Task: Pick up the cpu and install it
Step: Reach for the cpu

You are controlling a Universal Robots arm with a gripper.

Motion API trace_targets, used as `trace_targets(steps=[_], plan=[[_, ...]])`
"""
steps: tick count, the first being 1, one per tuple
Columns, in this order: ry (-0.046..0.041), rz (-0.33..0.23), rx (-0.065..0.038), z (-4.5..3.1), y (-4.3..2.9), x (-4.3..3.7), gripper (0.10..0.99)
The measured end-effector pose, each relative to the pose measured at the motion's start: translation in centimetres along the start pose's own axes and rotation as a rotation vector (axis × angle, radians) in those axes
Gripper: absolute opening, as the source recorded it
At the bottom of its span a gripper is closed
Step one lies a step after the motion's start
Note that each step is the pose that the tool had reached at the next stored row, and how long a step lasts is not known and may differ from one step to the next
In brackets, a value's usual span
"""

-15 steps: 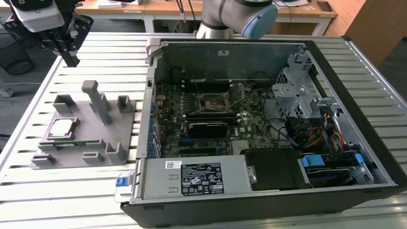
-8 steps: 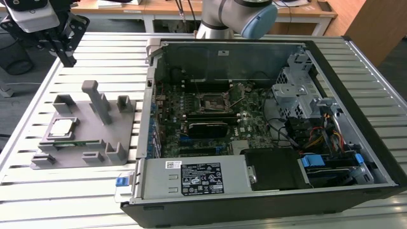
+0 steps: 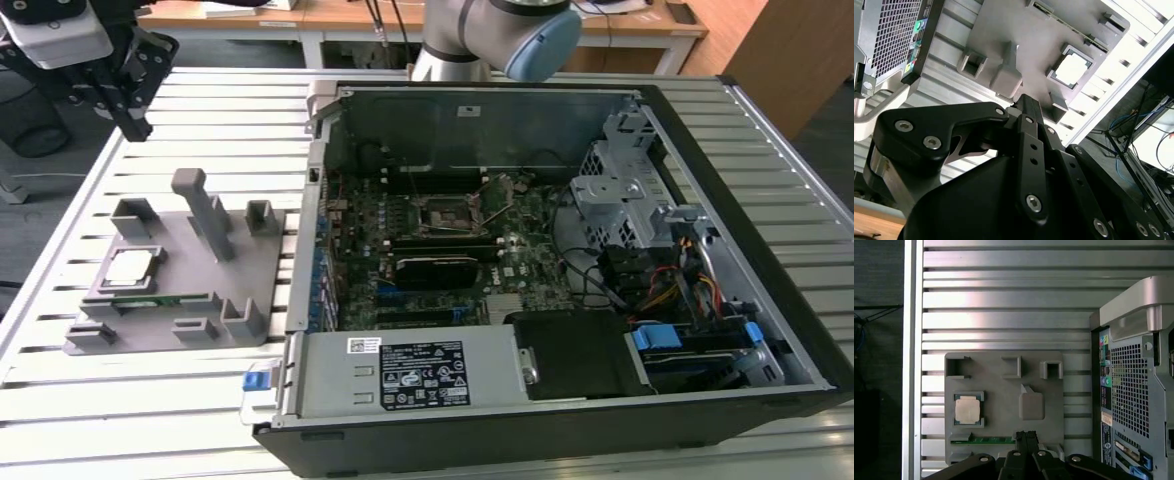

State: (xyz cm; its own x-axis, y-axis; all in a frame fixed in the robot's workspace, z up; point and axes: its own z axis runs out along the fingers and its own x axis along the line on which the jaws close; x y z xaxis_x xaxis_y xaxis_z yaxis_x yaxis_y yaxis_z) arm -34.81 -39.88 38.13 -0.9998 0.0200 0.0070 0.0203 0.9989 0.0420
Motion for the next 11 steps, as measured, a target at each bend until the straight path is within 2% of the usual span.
trace_targets(steps=[11], plan=[[0.0,0.0,0.0,0.08,-0.02,1.01,0.106]])
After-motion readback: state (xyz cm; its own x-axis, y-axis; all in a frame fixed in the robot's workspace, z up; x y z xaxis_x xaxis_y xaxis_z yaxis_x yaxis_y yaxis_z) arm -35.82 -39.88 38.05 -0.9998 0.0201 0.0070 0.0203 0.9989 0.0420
